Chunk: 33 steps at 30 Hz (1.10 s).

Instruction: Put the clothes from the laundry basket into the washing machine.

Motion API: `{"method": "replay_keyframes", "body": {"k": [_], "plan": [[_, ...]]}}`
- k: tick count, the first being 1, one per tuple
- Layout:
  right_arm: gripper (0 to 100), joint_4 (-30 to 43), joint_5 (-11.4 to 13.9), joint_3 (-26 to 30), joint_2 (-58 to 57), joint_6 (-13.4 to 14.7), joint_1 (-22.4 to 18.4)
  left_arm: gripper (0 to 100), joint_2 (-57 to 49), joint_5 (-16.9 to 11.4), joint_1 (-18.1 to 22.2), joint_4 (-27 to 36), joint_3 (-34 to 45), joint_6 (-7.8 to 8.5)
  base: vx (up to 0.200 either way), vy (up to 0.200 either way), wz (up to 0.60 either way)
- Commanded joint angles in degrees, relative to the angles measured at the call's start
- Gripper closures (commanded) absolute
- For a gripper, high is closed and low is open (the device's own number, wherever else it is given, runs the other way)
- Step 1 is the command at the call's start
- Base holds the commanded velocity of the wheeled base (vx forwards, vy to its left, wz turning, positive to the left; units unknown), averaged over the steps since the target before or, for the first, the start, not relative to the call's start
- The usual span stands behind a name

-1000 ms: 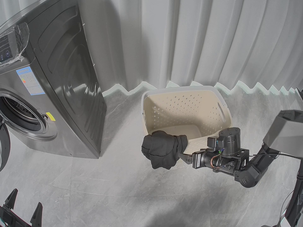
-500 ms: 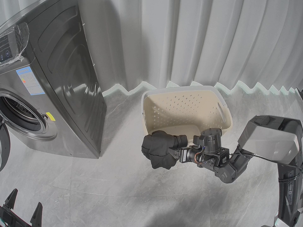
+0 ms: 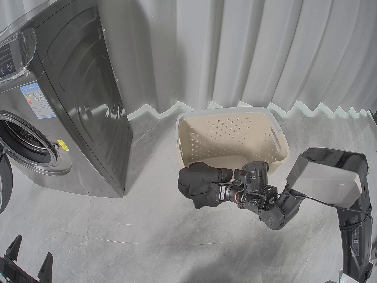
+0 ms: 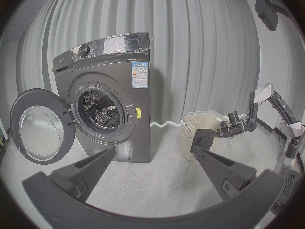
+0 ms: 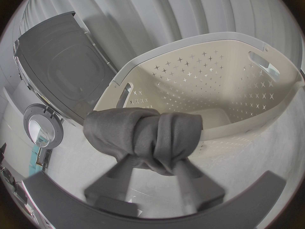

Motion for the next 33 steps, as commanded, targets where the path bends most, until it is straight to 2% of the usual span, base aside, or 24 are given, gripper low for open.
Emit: {"method": "replay_keyframes", "body": {"k": [1,7,9,10,16,18,20,23,26,27,30,31,32,33], "plan": [[100,-0.59,-0.04,0.59,-0.68,0.01,0.64,0,-0.93,-0.01,-0.08,0.00,0.92,-0.05,0.000,0.000,0.00],[100,-0.59,-0.04,6.13,-7.71,0.72,2.40,0,-0.93,0.08,0.01,0.00,0.92,-0.31,0.000,0.000,0.00],[100,-0.59,-0.04,6.30,-7.98,0.80,2.40,0,-0.93,0.08,-0.08,0.00,0.92,-0.31,0.000,0.000,0.00],[100,-0.86,-0.12,10.96,-13.43,0.80,3.01,0,-0.93,0.08,0.01,0.00,0.92,-0.31,0.000,0.000,0.00],[100,-3.14,0.23,21.95,-27.93,-0.16,4.15,0,-0.93,-0.01,-0.08,0.00,0.84,-0.05,0.000,0.000,0.00],[100,-4.55,0.49,23.79,-30.39,-0.43,4.77,0,-0.93,-0.01,0.01,0.00,0.84,-0.05,0.000,0.000,0.00],[100,-9.12,0.49,26.69,-36.98,-0.51,7.05,0,-0.93,-0.01,0.01,0.00,0.84,0.04,0.000,0.000,0.00],[100,-9.91,0.31,28.80,-43.31,-0.95,8.72,0,-0.93,-0.01,0.01,-0.09,0.84,-0.05,0.000,0.000,0.00],[100,-9.20,0.40,30.56,-49.11,-2.62,10.22,0,-0.93,-0.01,0.01,-0.09,0.92,0.04,0.000,0.000,0.00],[100,-9.38,0.58,32.05,-53.07,-4.29,10.57,0,-0.93,-0.01,0.01,0.00,0.84,-0.05,0.000,0.000,0.00],[100,-8.85,1.90,33.02,-57.20,-7.46,9.87,0,-0.93,-0.01,0.01,-0.09,0.84,0.04,0.000,0.000,0.00],[100,-8.85,1.90,33.02,-57.20,-7.46,9.87,0,-0.93,-0.01,0.01,-0.09,0.84,0.04,0.000,0.000,0.00],[100,-8.94,2.60,33.46,-57.55,-10.36,9.34,0,-0.93,-0.01,0.01,-0.09,0.84,-0.05,0.000,0.000,0.00],[100,-9.03,2.69,33.55,-57.55,-11.15,8.99,0,-0.93,-0.01,0.01,-0.09,0.84,0.04,-0.200,0.000,0.00]]}}
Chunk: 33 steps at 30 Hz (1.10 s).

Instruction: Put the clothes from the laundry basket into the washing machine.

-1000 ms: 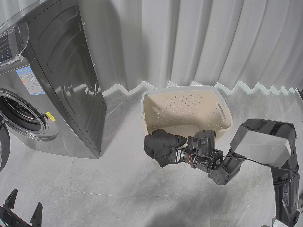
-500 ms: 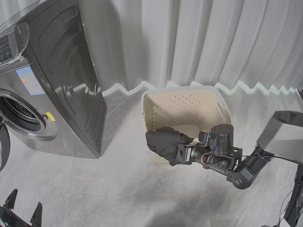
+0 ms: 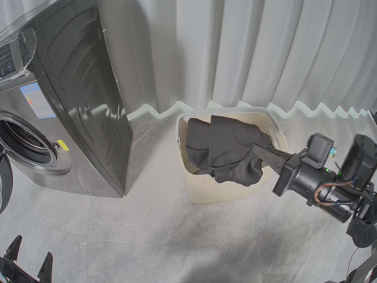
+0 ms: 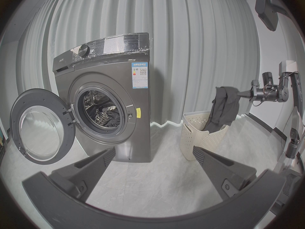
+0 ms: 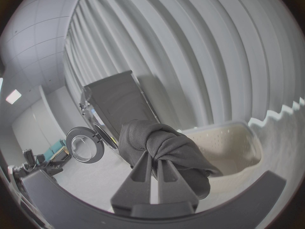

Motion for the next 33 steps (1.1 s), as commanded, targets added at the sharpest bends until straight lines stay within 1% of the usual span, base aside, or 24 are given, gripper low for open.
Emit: {"method": "replay_keyframes", "body": {"k": [1,2,8,12,13,33], "plan": [[100,-0.35,1.35,3.41,-9.57,-4.80,0.05,0,-0.93,0.00,0.01,-0.05,0.84,0.22,-0.200,0.000,0.00],[100,-0.35,1.35,3.76,-9.66,-4.89,0.14,0,-0.93,0.00,0.01,-0.05,0.84,0.22,-0.200,0.000,0.00],[100,-0.70,1.17,5.17,-9.83,-5.33,0.22,0,-0.93,0.00,-0.08,0.04,0.92,-0.05,0.000,0.000,0.00],[100,-1.05,1.26,5.25,-10.01,-6.03,0.31,0,-0.93,0.00,-0.08,0.04,0.84,-0.14,0.000,0.200,0.00],[100,-1.14,1.26,5.34,-9.92,-6.03,0.40,0,-0.93,0.00,-0.08,0.04,0.84,-0.31,0.000,0.200,0.00],[100,-1.40,1.53,5.34,-8.69,-6.03,0.84,0,-0.93,0.09,-0.08,0.04,0.84,-0.31,0.000,0.200,0.00]]}}
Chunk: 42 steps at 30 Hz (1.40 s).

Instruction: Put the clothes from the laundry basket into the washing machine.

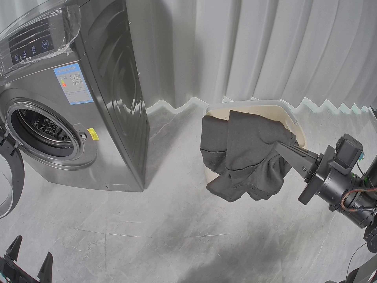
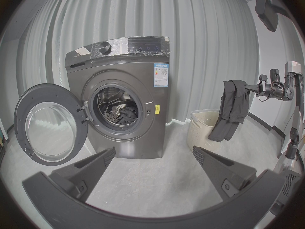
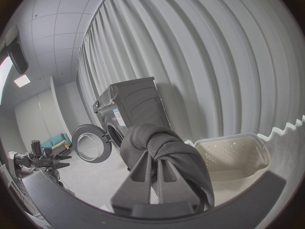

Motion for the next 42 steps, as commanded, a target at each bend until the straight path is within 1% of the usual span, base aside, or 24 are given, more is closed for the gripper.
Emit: {"method": "replay_keyframes", "body": {"k": [1,25,36,38,40,42], "plan": [[100,0.00,0.06,-0.01,0.29,0.02,0.18,0,-0.93,0.03,0.01,0.01,0.84,-0.07,0.000,0.200,0.00],[100,0.00,-0.03,-0.10,1.88,0.37,0.18,0,-0.93,0.03,0.01,0.01,0.84,-0.07,0.000,0.200,0.00],[100,0.00,-1.08,-0.27,2.23,0.63,0.18,0,-0.93,0.03,0.01,0.01,0.84,-0.07,0.000,0.200,0.00],[100,0.09,-1.96,-0.45,2.32,0.63,0.18,0,-0.93,0.03,0.01,0.01,0.84,-0.07,0.000,0.200,0.00],[100,0.09,-3.10,-0.63,2.67,0.72,0.10,0,-0.93,0.03,0.01,0.01,0.84,-0.07,0.000,0.000,0.00],[100,0.09,-3.37,-0.71,2.93,0.72,-0.08,0,-0.93,0.03,0.01,0.01,0.84,0.02,0.000,0.000,0.00]]}}
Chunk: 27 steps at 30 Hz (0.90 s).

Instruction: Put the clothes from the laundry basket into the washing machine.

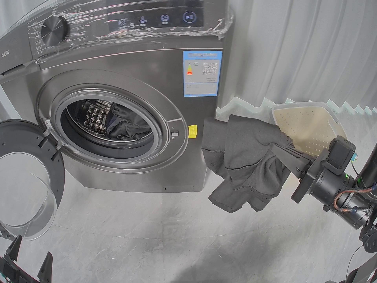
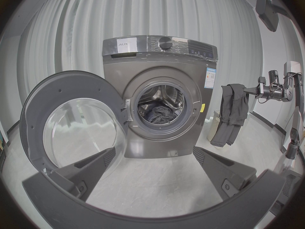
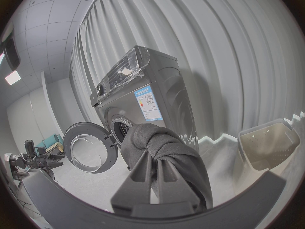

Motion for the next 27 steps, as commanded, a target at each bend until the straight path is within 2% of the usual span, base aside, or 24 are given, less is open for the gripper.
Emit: {"method": "replay_keyframes", "body": {"k": [1,8,14,27], "plan": [[100,-0.02,-0.15,-0.21,0.62,0.06,-0.14,0,-0.93,-0.02,-0.02,0.01,0.84,0.08,0.000,0.000,0.00],[100,-0.02,-0.15,-0.30,0.97,0.06,-0.58,0,-0.93,-0.02,-0.02,0.01,0.84,0.08,-0.171,0.000,0.00],[100,0.07,-0.15,-0.30,1.23,0.94,-0.67,0,-0.93,-0.02,-0.02,0.01,0.84,0.08,0.000,0.000,0.00],[100,-0.11,-0.15,-0.39,1.67,1.03,-0.67,0,-0.93,-0.02,-0.02,0.01,0.84,-0.01,0.000,0.200,0.00]]}}
